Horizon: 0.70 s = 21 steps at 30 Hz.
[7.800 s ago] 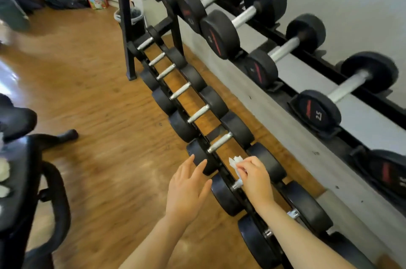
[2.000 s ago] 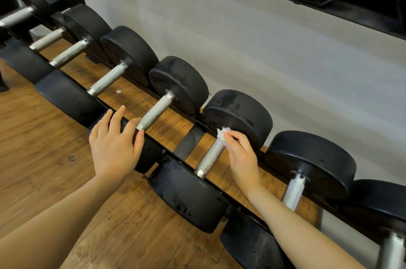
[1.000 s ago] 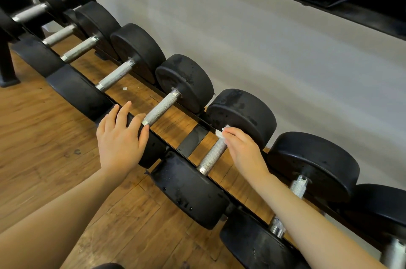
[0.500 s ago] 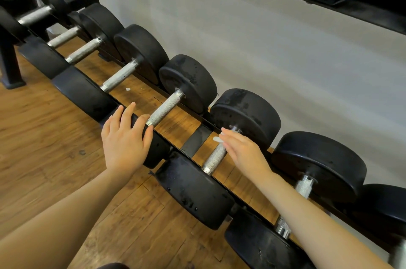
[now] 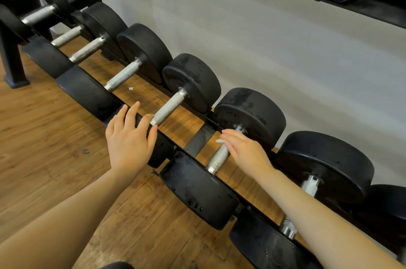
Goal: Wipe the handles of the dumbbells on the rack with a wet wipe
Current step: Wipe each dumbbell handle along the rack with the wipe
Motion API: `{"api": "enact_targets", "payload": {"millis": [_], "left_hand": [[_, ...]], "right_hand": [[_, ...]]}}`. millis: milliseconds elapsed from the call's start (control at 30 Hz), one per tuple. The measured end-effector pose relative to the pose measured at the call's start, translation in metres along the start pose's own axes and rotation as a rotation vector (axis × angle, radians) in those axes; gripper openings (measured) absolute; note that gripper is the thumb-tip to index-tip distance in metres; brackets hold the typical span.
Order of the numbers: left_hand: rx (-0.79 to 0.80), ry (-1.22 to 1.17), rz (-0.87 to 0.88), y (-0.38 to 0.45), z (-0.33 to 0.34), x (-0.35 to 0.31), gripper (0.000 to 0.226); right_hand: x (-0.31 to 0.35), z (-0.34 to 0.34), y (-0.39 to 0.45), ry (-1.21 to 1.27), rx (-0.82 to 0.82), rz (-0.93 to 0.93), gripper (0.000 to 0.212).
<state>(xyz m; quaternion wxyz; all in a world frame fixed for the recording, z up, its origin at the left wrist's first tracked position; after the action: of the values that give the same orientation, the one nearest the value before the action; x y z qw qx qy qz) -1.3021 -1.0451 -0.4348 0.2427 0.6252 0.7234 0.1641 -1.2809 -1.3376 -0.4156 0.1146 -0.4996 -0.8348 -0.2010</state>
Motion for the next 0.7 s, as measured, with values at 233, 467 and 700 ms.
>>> {"api": "enact_targets", "payload": {"millis": [233, 467, 700], "left_hand": [[-0.020, -0.001, 0.002, -0.001, 0.000, 0.000, 0.033], [-0.012, 0.007, 0.003, -0.001, 0.002, 0.001, 0.033], [0.002, 0.007, -0.006, -0.001, 0.002, 0.000, 0.033]], "right_hand": [[-0.009, -0.004, 0.000, 0.039, -0.027, 0.017, 0.035], [-0.013, -0.009, 0.001, -0.223, 0.049, -0.162, 0.037], [-0.007, 0.011, -0.013, -0.097, 0.020, -0.228, 0.037]]}}
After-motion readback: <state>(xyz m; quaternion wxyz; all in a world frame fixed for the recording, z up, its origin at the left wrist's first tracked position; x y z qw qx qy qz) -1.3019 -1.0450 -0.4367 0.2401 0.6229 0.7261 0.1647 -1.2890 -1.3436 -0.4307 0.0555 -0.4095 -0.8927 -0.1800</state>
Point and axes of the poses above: each hand's wrist, its own y-axis towards the middle knuckle, its own z-axis out of the palm, x = y × z, the point moved 1 cm from there along y, towards the middle knuckle, and after that the axes turned 10 degrees about y, right-handed, at the moved point
